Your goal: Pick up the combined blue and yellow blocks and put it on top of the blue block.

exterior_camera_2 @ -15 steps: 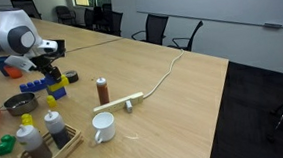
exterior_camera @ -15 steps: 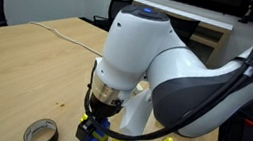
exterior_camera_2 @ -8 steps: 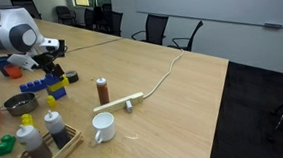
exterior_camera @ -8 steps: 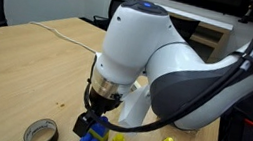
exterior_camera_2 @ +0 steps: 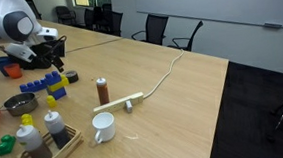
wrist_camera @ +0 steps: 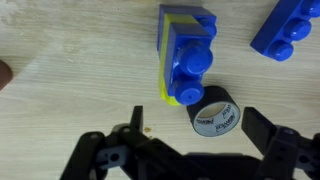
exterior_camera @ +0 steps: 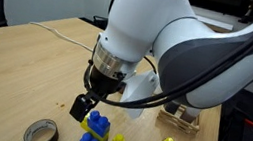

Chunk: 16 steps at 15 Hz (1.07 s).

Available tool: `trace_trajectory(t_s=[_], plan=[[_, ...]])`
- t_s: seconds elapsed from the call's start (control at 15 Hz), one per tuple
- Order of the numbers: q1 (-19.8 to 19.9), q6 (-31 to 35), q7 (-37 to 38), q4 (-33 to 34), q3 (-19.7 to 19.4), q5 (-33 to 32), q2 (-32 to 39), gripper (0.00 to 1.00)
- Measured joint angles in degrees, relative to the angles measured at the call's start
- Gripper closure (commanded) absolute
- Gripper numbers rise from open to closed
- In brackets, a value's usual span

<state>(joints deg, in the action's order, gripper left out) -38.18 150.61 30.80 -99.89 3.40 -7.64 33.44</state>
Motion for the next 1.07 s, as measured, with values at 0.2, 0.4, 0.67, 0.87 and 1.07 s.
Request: trace_trajectory(t_s=[0.2,0.4,0.67,0.87,1.07], plan=[[0.7,0.0,-0.1,-3.2,0.6,2.3,-2.3,0.0],[1.9,0.0,-0.3,-7.6,1.3,4.2,-4.4,0.0],[4.2,0.1,-1.8,-12.5,4.1,6.7,-7.8,0.0],[5.8,0.0,-3.3,-15.3,6.2,8.2,-10.8,0.0],[8.0,-0.8,-6.1,-17.7,8.7,10.8,-12.3,0.0]])
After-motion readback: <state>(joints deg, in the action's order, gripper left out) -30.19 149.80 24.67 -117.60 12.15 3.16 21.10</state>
